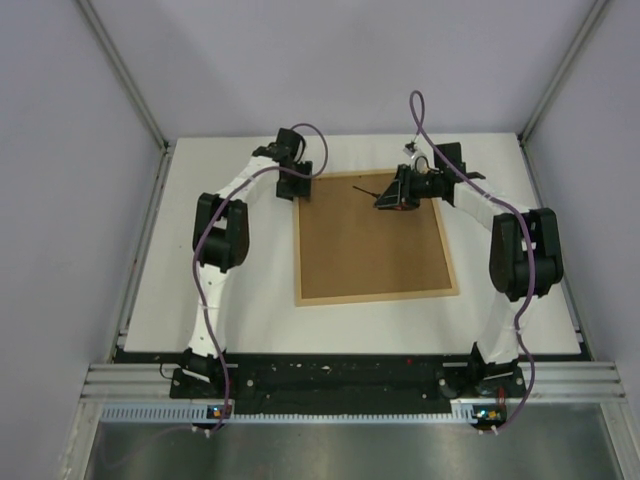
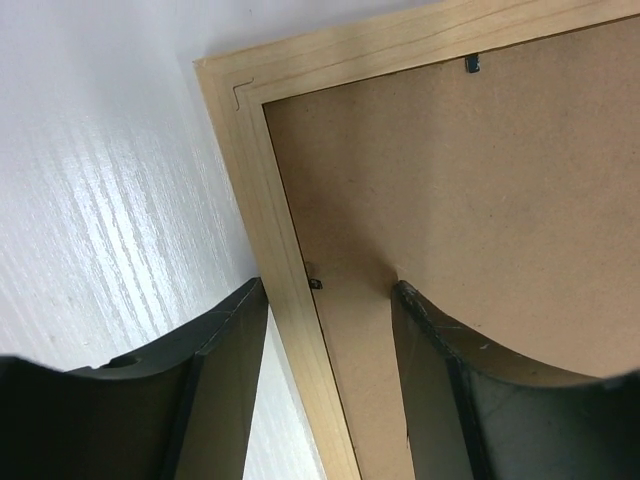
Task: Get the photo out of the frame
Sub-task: Adjust the photo frame at the center of the board.
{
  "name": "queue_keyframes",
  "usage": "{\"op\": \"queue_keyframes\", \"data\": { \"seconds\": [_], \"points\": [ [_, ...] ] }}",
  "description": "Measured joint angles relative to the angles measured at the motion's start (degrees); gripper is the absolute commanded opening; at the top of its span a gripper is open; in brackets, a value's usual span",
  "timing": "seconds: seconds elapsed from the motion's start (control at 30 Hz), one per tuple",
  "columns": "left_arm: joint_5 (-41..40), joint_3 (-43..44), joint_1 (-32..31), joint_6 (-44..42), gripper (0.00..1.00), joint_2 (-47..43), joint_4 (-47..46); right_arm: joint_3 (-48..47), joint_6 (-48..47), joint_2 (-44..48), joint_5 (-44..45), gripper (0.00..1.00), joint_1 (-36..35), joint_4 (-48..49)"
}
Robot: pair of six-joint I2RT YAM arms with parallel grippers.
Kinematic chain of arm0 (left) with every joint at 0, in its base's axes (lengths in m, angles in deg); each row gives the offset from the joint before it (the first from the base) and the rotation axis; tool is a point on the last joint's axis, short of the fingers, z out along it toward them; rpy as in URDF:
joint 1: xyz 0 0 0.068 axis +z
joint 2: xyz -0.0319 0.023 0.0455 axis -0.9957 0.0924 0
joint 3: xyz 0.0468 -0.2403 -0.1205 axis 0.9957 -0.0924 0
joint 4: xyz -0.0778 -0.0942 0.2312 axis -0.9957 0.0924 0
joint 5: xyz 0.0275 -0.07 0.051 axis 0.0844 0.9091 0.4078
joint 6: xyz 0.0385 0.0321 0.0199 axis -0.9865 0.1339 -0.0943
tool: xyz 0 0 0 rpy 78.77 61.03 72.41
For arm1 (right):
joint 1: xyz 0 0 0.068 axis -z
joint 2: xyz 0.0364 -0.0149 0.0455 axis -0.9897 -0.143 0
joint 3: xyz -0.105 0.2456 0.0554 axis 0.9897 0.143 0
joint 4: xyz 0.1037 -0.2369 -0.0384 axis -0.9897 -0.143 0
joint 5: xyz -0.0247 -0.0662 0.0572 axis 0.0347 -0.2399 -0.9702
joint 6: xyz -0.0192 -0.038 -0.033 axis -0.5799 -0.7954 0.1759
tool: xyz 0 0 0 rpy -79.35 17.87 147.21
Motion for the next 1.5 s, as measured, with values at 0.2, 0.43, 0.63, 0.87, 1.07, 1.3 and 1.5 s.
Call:
{"op": "queue_keyframes", "data": {
  "seconds": [0.2,0.43,0.63,0.87,1.07,1.3,1.5],
  "points": [
    [-0.04,1.81,0.04,0.22,0.48,1.05,0.42,0.09,0.2,0.0,-0.7,0.0,0.0,0.55],
    [-0.33,2.01,0.15,0.2,0.42,1.14,0.48,0.39,0.57,0.0,-0.79,0.0,0.0,1.36],
    [-0.33,2.34,0.33,0.22,0.41,1.27,0.61,0.42,0.79,0.0,-1.03,0.0,0.0,1.81],
    [-0.57,2.6,0.33,0.2,0.35,1.4,0.63,0.42,1.07,0.0,-1.25,0.0,0.0,1.86],
    [-1.09,3.19,0.42,0.2,0.3,1.6,0.74,0.72,1.44,0.0,-1.73,0.0,0.0,2.21],
    [-1.18,3.48,0.42,0.37,0.09,1.75,0.72,0.74,1.55,0.0,-1.97,0.0,0.0,2.54],
    [0.09,2.43,0.66,2.03,0.0,1.38,-0.61,0.74,1.62,0.0,-1.97,0.0,0.0,2.64]
  ]
}}
